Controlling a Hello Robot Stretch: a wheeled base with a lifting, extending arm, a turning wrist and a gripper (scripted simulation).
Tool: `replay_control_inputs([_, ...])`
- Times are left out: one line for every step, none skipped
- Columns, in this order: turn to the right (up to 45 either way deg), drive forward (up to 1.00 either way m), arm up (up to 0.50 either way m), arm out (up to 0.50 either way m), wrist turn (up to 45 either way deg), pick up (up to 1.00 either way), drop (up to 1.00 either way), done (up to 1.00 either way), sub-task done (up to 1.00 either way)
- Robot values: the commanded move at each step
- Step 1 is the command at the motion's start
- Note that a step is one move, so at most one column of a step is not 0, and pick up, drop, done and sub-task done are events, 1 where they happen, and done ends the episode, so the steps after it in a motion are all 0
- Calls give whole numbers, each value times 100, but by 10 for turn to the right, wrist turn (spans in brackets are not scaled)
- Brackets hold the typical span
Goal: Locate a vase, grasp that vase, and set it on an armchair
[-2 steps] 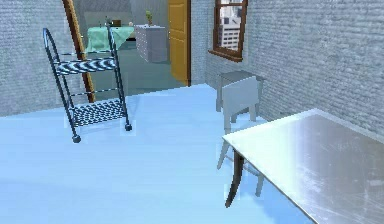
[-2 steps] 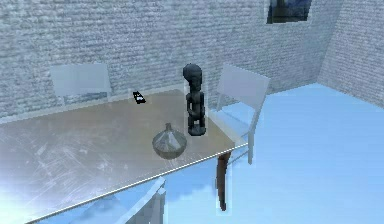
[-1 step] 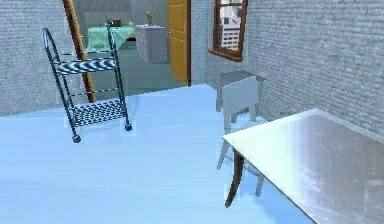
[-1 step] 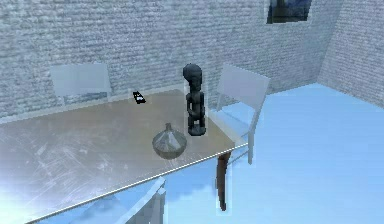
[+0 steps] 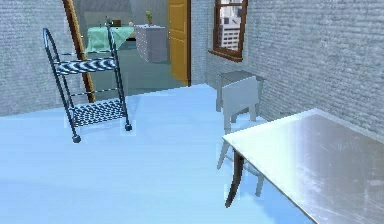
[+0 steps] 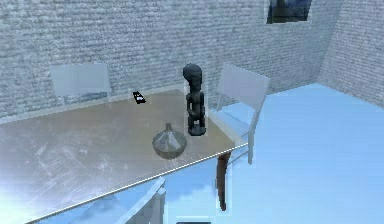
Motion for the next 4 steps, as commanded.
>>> replay_control_inputs([0, 0, 0, 48, 0, 0, 0, 0, 0])
replay_control_inputs([0, 0, 0, 0, 450, 0, 0, 0, 0])
replay_control_inputs([0, 0, 0, 0, 450, 0, 0, 0, 0])
replay_control_inputs([0, 0, 0, 0, 450, 0, 0, 0, 0])
